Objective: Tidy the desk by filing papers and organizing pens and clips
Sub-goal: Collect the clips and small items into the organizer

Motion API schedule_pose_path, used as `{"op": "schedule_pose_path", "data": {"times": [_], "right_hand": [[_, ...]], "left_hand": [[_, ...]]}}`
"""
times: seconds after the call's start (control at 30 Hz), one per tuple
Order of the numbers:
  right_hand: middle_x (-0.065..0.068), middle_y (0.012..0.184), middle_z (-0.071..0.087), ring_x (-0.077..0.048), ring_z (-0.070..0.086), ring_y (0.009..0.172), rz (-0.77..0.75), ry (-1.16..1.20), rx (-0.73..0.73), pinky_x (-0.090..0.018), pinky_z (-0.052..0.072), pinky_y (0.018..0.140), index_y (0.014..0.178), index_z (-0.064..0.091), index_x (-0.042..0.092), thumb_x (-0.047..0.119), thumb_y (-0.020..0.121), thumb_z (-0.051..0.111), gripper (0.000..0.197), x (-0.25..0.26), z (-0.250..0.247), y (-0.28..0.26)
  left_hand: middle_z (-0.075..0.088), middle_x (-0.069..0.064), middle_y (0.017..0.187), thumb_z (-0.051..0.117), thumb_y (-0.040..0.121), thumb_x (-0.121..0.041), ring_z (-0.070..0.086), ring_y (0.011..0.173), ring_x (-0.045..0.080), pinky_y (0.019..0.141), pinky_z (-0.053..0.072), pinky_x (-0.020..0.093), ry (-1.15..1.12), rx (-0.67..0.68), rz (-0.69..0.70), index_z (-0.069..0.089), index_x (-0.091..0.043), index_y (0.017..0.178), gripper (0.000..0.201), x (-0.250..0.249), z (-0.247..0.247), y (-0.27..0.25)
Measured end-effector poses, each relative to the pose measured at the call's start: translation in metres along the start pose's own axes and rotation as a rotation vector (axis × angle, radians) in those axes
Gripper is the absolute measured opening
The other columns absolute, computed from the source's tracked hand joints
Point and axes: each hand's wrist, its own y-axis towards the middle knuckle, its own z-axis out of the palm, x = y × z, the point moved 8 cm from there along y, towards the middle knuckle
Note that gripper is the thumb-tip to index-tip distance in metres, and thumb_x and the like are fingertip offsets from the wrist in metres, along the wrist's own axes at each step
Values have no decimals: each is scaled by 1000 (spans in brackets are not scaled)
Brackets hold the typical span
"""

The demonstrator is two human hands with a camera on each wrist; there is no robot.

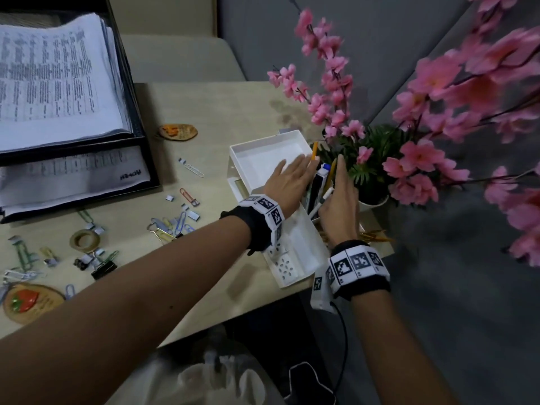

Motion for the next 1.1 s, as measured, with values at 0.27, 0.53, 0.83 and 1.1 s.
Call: {"op": "schedule_pose_path", "data": {"times": [0.27,0.53,0.83,1.1], "right_hand": [[-10,147,34,-35,36,126,100,-68,-186,-43,33,102,144,28,25,-3,80,51,73,28,-6,5],[-17,102,68,-32,59,100,-215,282,191,-31,42,82,102,62,3,0,86,43,25,180,106,14],[-30,124,53,-40,51,116,-201,-219,503,-39,42,94,116,55,-10,5,88,50,32,167,227,46],[-25,107,63,-40,62,95,-28,-3,484,-41,54,80,86,62,1,-1,82,47,16,154,221,25]], "left_hand": [[39,19,146,42,90,-1,44,130,30,104,36,37,-410,-52,-101,1,-7,150,74,34,-32,-28],[69,-1,58,37,97,-15,63,44,1,48,45,13,-1682,-418,-875,54,-13,82,23,194,-6,-146],[73,1,58,30,101,-30,70,51,8,42,52,16,-2128,-549,-1127,56,-11,86,36,250,34,-245],[73,0,58,33,100,-29,69,49,8,47,53,15,-2095,-484,-1161,57,-13,87,32,254,41,-248]]}}
